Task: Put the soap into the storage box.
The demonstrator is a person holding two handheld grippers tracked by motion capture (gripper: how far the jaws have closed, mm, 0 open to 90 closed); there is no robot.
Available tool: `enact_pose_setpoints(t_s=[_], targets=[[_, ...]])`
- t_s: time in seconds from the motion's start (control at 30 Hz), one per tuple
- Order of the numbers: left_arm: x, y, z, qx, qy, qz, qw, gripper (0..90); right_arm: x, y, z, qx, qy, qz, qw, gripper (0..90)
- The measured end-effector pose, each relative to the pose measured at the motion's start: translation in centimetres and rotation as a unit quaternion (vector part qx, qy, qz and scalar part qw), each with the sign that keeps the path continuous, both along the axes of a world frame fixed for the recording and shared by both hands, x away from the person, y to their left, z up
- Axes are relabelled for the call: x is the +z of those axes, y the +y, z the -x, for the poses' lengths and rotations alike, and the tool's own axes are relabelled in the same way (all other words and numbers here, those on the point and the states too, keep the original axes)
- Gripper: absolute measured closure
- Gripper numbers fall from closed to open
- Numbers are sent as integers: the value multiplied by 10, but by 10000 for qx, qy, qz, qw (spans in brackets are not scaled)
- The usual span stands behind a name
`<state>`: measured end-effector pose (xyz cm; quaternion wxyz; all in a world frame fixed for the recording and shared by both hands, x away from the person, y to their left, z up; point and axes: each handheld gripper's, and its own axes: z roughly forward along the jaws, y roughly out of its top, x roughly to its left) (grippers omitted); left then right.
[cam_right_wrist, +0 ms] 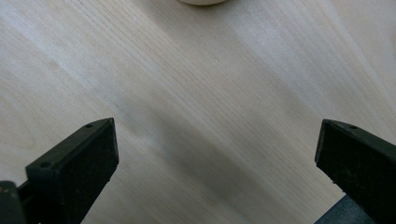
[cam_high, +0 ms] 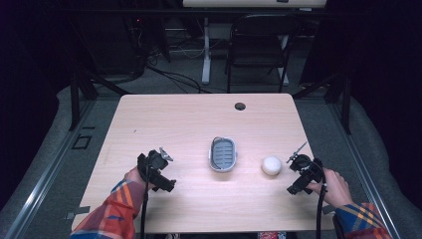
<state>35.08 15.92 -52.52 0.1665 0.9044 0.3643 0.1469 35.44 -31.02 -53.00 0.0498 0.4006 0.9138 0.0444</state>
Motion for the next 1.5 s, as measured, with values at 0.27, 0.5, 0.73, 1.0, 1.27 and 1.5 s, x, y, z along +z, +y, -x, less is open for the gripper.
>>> enact_pose_setpoints(t_s=[0.27, 0.5, 0.73, 1.0, 1.27, 1.5], targets=[[3, 1, 2, 29, -157, 6, 9999, 1, 0, 2, 0, 21, 22, 32, 10000, 0], [4, 0, 3, 4, -158, 28, 9999, 1, -3, 2, 1, 22, -28, -27, 10000, 0], [4, -1, 3, -93, -98, 18, 9999, 1, -4, 8, -2, 233, 107, -6, 9997, 0], [4, -1, 3, -103, -94, 31, 9999, 1, -3, 12, -2, 208, -246, -144, 9994, 0], [3, -2, 3, -88, -110, 28, 9999, 1, -6, 16, -11, 168, -320, -180, 9992, 0], [2, -1, 3, -86, -93, 33, 9999, 1, -3, 19, -16, 241, -407, -255, 9986, 0]])
